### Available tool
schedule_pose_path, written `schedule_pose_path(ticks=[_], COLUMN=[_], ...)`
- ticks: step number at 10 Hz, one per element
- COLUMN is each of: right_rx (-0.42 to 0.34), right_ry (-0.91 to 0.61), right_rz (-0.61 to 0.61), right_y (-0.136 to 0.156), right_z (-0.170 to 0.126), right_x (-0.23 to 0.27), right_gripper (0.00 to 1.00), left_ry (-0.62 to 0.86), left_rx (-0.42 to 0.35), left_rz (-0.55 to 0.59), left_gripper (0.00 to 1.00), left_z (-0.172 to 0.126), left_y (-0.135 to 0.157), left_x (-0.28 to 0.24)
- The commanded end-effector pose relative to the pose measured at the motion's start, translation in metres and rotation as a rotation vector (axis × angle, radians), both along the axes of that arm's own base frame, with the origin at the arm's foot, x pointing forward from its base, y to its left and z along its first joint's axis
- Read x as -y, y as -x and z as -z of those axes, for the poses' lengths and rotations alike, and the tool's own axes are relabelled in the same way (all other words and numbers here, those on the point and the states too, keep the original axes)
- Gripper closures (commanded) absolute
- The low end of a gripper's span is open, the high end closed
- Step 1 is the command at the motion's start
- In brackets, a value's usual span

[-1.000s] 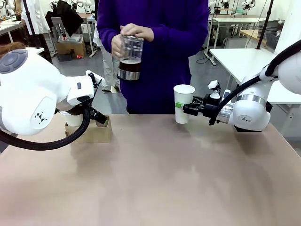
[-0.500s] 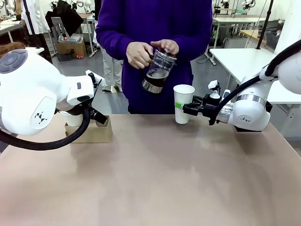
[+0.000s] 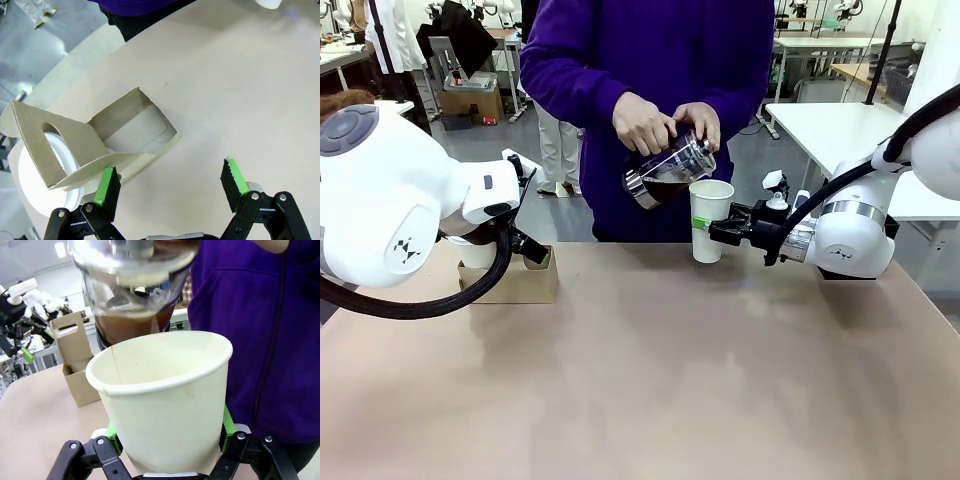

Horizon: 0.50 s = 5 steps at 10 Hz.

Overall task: Pour a drink into a cup and package it in a carrier.
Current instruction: When a person places the Paper Cup Lid on the 600 ml Paper Cup , lift the 600 ml Paper Cup.

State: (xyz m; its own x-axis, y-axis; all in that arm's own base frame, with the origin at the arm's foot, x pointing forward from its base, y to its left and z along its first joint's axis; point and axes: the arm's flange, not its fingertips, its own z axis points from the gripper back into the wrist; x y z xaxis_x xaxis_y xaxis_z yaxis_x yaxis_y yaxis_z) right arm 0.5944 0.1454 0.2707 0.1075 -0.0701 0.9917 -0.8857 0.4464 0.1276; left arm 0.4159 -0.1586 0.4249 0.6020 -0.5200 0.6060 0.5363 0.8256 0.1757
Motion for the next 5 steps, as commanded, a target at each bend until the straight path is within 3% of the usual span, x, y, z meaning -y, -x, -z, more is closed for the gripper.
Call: schedule_pose_path(ticks=[1,5], right_rx=[-0.001,-0.001], right_ry=[0.0,0.0], right_rz=[0.009,0.009], right_y=[-0.0001,-0.0001], right_z=[-0.0006,-0.0006], right_x=[-0.0022,-0.0022], right_gripper=[0.16,0.16], left_ry=[0.002,0.002], left_rx=[0.002,0.002], left_rz=[-0.001,-0.001], left_gripper=[0.0,0.0], left_z=[-0.0009,-0.0009], left_y=[0.0008,0.0008], left_x=[-0.0011,-0.0011])
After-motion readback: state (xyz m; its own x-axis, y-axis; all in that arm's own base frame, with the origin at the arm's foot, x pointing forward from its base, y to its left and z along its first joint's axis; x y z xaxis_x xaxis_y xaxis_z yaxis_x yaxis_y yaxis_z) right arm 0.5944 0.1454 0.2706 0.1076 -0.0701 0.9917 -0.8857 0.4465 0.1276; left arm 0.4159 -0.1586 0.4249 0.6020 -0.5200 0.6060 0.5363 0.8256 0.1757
